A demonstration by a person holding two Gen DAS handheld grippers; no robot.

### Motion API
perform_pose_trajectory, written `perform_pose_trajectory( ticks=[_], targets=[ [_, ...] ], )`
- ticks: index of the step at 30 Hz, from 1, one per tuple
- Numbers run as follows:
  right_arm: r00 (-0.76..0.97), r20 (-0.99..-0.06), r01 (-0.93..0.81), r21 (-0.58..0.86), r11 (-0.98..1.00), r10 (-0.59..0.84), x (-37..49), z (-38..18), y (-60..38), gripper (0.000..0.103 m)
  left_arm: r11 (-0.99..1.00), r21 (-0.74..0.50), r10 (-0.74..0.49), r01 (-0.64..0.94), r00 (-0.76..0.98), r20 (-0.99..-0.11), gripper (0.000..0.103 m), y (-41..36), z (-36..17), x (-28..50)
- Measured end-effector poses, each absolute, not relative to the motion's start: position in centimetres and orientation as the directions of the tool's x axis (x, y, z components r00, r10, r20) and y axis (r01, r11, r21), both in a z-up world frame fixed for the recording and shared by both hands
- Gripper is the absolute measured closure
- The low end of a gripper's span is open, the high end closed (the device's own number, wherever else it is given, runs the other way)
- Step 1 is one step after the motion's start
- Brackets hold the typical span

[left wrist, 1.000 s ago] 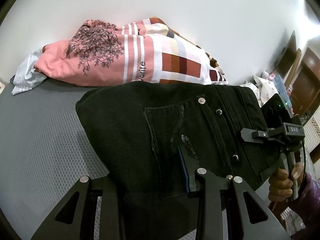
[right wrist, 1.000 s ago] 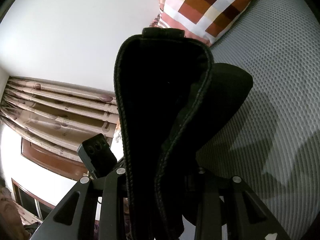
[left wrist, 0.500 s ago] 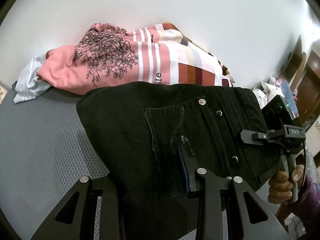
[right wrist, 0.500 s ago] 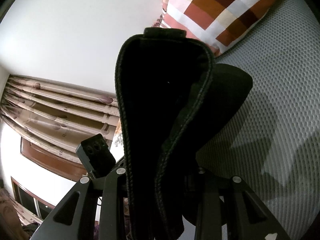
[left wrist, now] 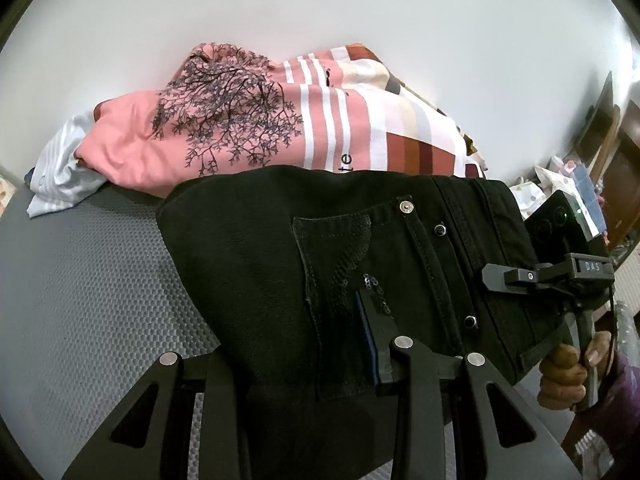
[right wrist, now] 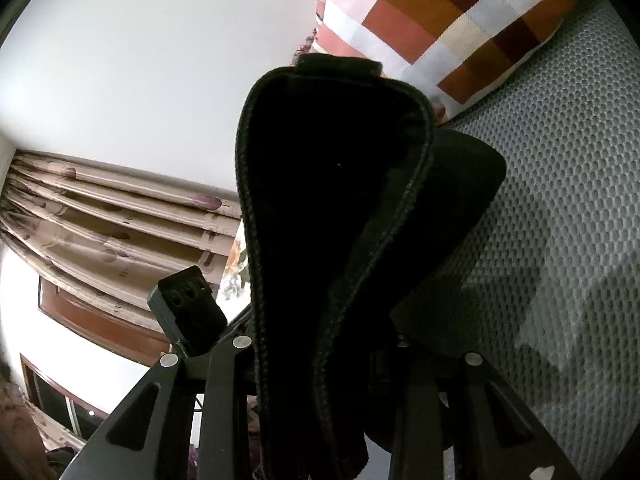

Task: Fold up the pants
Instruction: 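Lower the folded black jeans onto the mat below the pillow with both grippers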

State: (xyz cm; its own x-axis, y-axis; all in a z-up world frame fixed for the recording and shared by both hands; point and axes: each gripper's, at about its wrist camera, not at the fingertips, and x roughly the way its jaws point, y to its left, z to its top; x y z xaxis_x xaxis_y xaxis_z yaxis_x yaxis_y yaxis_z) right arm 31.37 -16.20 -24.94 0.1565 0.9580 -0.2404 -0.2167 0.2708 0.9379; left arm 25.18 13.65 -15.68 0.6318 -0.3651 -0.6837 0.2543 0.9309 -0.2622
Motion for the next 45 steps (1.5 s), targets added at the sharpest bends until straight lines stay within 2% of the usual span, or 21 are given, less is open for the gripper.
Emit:
perform_pose_trajectory(
  ticks=[27, 36, 42, 45],
  targets=[
    [0.163, -0.286, -0.217, 0.923, 0.317, 0.944, 32.2, -24.6, -17.7, 0.073, 0.937, -0.261, -0.349, 0.232, 0.632, -0.692, 0.07, 14.7, -17.5, 27.7],
    [0.17, -0.339, -0.221, 0.902, 0.371, 0.925, 32.9, -25.2, -18.5, 0.074, 0.946, -0.252, -0.324, 0.204, 0.633, -0.703, 0.07, 15.7, -18.7, 27.9],
    [0.182, -0.403, -0.238, 0.867, 0.438, 0.897, 33.0, -25.4, -18.5, 0.074, 0.956, -0.214, -0.293, 0.2, 0.642, -0.708, 0.062, 15.6, -19.4, 27.9],
    [0.184, -0.421, -0.243, 0.856, 0.456, 0.888, 33.1, -25.4, -18.5, 0.074, 0.959, -0.22, -0.284, 0.18, 0.644, -0.71, 0.054, 15.9, -19.7, 28.1]
  ],
)
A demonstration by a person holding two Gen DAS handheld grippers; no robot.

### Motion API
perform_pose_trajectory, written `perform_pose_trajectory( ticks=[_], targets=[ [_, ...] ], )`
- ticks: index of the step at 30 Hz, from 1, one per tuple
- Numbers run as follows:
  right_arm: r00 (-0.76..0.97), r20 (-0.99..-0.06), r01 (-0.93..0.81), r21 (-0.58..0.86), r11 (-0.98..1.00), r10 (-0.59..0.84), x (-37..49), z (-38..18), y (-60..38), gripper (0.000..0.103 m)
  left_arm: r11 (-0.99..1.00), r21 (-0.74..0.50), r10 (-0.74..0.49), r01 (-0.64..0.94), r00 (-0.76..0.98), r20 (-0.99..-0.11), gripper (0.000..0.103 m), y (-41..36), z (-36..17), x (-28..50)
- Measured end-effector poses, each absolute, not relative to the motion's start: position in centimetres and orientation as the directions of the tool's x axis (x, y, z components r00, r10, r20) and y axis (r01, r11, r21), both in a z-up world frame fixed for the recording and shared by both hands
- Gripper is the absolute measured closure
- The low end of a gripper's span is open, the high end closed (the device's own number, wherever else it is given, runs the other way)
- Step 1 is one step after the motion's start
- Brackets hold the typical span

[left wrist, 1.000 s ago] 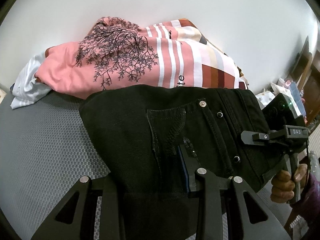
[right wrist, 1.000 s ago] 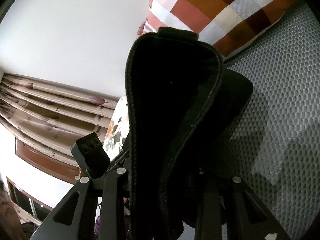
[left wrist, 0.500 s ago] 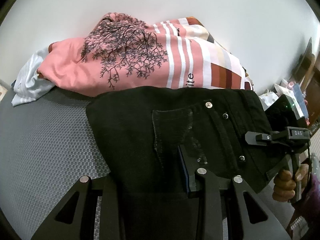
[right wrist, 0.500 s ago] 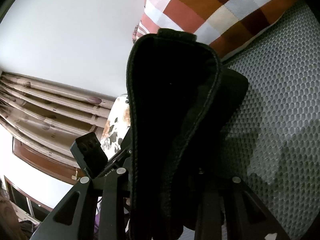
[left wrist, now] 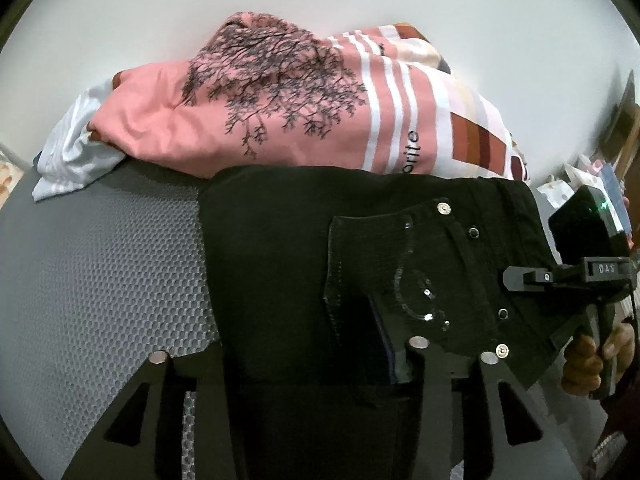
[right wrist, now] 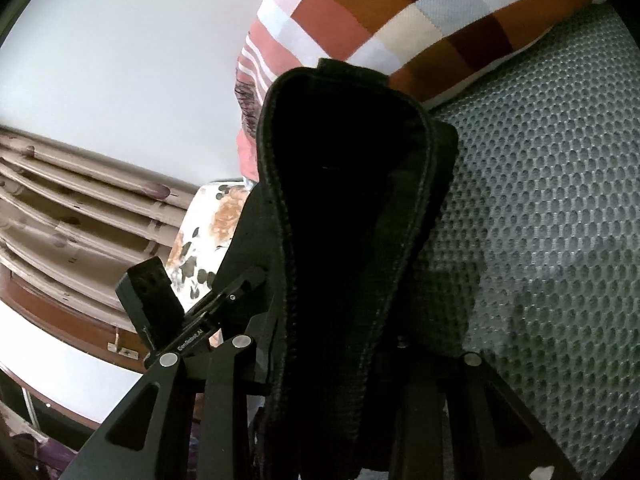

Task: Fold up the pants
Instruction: 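Lower the folded black jeans onto the mat below the pillow with both grippers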

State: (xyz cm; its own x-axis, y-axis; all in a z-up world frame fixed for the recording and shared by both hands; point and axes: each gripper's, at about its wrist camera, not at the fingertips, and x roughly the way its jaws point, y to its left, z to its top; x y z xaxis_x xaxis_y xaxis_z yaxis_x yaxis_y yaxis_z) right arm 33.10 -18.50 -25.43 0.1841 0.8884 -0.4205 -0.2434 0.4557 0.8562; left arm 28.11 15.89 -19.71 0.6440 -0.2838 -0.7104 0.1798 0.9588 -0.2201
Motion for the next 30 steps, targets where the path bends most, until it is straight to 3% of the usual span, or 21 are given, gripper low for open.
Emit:
perform_pose_trajectory(
  ticks=[5, 11, 30],
  targets=[
    [0.199, -0.455, -0.261, 0.829, 0.495, 0.868, 33.4, -25.3, -18.2, 0.072, 0.962, -0.238, -0.264, 0.13, 0.648, -0.715, 0.037, 16.6, -20.5, 28.4],
    [0.23, -0.505, -0.29, 0.78, 0.554, 0.832, 32.1, -24.4, -17.2, 0.069, 0.961, -0.263, -0.257, 0.089, 0.643, -0.721, 0.029, 17.3, -21.4, 28.4],
    [0.32, -0.556, -0.307, 0.705, 0.639, 0.767, 31.0, -24.7, -14.9, 0.063, 0.972, -0.234, -0.194, 0.029, 0.658, -0.728, 0.021, 17.4, -21.8, 28.2]
  ],
)
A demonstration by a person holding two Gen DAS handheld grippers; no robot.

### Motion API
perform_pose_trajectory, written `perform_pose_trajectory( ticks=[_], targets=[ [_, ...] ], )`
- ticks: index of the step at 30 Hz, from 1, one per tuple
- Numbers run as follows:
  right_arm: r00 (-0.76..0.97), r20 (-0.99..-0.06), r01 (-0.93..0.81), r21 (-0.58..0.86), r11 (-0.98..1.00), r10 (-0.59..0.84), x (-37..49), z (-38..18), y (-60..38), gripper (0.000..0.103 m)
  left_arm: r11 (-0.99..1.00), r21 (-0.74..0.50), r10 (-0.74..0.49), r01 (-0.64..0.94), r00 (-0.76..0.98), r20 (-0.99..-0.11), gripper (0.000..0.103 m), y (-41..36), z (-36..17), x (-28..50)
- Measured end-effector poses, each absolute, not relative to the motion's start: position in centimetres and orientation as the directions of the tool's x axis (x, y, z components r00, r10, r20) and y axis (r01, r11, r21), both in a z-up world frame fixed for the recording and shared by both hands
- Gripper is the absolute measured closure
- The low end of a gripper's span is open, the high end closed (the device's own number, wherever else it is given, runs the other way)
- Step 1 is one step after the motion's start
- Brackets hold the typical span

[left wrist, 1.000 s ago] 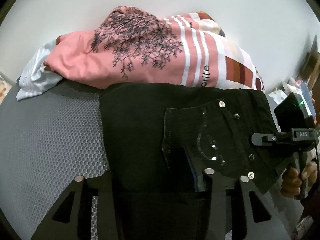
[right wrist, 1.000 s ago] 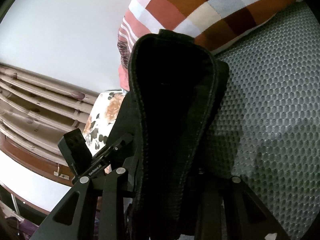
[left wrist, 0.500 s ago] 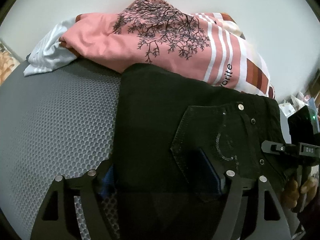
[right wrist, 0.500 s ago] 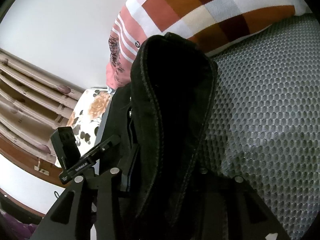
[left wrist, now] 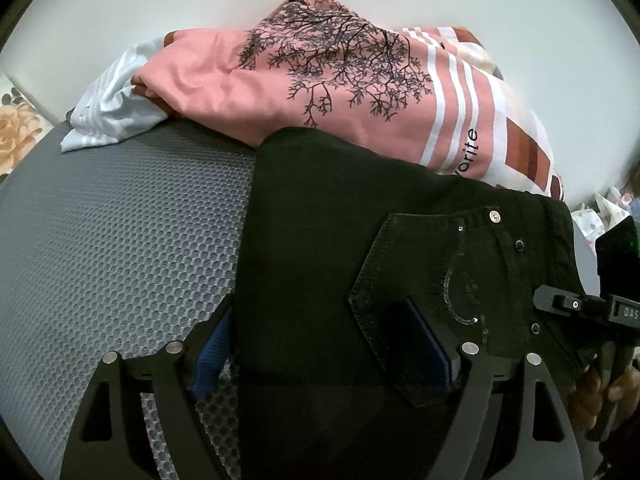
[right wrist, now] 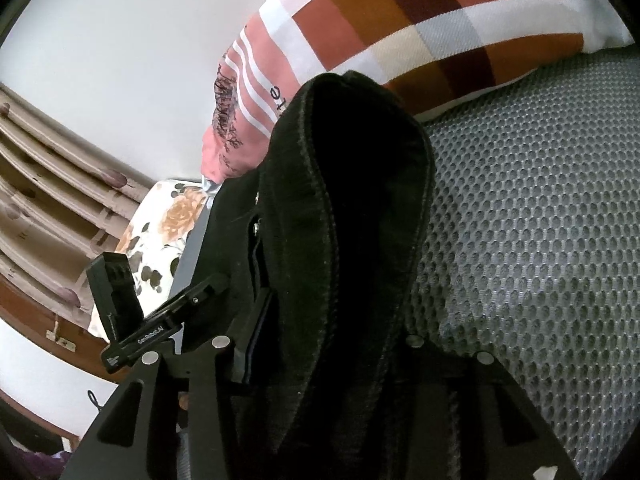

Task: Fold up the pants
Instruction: 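Lower the folded black jeans onto the mat below the pillow with both grippers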

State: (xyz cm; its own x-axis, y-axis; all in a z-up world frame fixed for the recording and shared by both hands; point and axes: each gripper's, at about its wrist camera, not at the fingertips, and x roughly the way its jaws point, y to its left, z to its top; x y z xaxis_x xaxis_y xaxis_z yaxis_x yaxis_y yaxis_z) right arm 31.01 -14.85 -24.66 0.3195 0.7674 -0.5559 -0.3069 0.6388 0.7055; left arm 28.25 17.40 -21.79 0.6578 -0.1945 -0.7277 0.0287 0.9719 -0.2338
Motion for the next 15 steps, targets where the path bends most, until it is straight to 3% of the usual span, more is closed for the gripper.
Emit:
perform_pose_trajectory(
  ticks=[15],
  targets=[
    [0.383, -0.593, -0.331, 0.628, 0.704, 0.709, 30.1, -24.1, -12.7, 0.055, 0.978, -0.208, -0.149, -0.005, 0.678, -0.72, 0.021, 17.7, -21.8, 28.0]
  ],
)
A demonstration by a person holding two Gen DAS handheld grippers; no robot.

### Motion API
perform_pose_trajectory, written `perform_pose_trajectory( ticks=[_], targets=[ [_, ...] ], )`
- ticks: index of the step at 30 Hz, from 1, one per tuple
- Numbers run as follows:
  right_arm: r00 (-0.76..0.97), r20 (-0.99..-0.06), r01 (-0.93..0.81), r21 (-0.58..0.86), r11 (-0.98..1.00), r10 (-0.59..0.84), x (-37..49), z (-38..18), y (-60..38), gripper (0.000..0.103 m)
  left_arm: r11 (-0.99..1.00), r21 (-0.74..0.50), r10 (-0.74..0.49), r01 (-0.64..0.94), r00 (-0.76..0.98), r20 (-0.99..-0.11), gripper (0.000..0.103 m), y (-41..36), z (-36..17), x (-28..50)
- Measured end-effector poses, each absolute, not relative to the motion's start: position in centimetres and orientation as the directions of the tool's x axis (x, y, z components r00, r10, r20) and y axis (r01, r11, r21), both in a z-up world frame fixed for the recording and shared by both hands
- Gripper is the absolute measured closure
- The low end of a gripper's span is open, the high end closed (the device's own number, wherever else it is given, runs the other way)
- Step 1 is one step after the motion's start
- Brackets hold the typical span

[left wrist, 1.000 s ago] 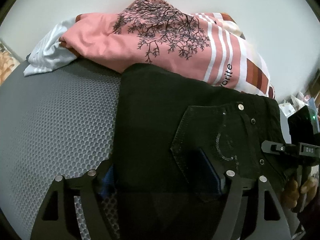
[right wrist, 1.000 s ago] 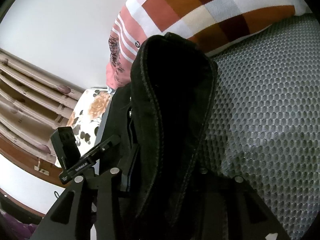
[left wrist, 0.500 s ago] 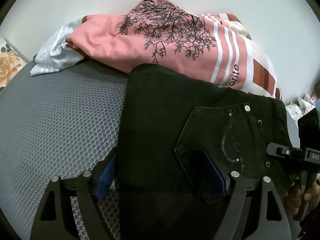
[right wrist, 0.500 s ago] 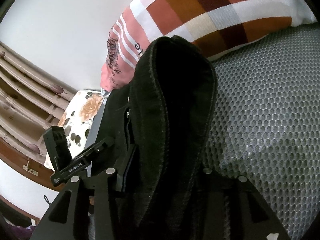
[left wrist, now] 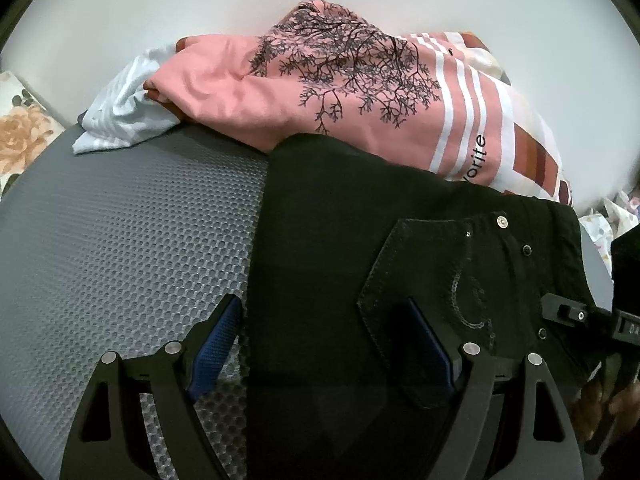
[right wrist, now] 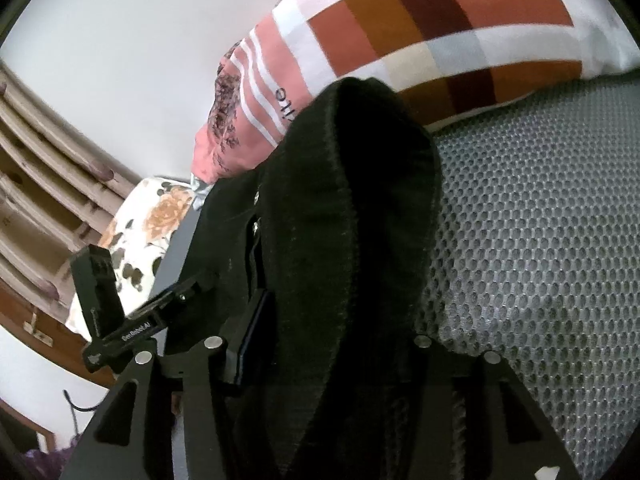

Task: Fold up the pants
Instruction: 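Open both grippers and release the folded jeans on the mat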

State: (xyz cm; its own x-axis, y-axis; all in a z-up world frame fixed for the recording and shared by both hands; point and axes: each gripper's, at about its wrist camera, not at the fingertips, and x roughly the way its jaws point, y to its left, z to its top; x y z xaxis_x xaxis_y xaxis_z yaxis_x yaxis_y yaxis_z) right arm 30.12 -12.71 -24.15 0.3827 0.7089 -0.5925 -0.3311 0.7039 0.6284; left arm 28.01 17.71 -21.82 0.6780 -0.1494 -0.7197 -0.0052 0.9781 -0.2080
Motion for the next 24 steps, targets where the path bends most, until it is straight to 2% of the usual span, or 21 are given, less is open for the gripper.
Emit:
perform_pose_trajectory(
  ticks=[5, 7, 11, 13, 15, 19, 24],
  targets=[
    [0.404, -0.607, -0.341, 0.594, 0.728, 0.685, 30.0, -24.0, -11.9, 0.054, 0.981, -0.193, -0.127, -0.019, 0.686, -0.717, 0.021, 17.8, -21.8, 27.9],
    [0.417, -0.612, -0.34, 0.58, 0.74, 0.672, 30.0, -23.9, -11.8, 0.05, 0.982, -0.186, -0.121, -0.021, 0.687, -0.717, 0.021, 17.7, -21.7, 27.9],
    [0.436, -0.622, -0.345, 0.552, 0.759, 0.65, 29.8, -23.8, -11.0, 0.048, 0.984, -0.178, -0.112, -0.026, 0.684, -0.721, 0.02, 17.6, -21.8, 27.9],
    [0.455, -0.63, -0.343, 0.528, 0.777, 0.629, 29.6, -23.6, -10.6, 0.043, 0.985, -0.169, -0.102, -0.031, 0.684, -0.722, 0.019, 17.5, -21.7, 28.0],
    [0.467, -0.637, -0.344, 0.508, 0.79, 0.613, 29.4, -23.4, -10.2, 0.043, 0.987, -0.159, -0.091, -0.036, 0.684, -0.724, 0.018, 17.4, -21.7, 28.0],
    [0.534, -0.665, -0.312, 0.421, 0.852, 0.523, 28.9, -22.9, -9.4, 0.016, 0.99, -0.135, -0.067, -0.044, 0.69, -0.72, 0.018, 17.2, -21.5, 27.8],
    [0.606, -0.661, -0.296, 0.329, 0.897, 0.443, 28.1, -22.2, -8.5, 0.016, 0.993, -0.1, -0.033, -0.055, 0.699, -0.714, 0.017, 17.0, -21.4, 27.6]
  ],
)
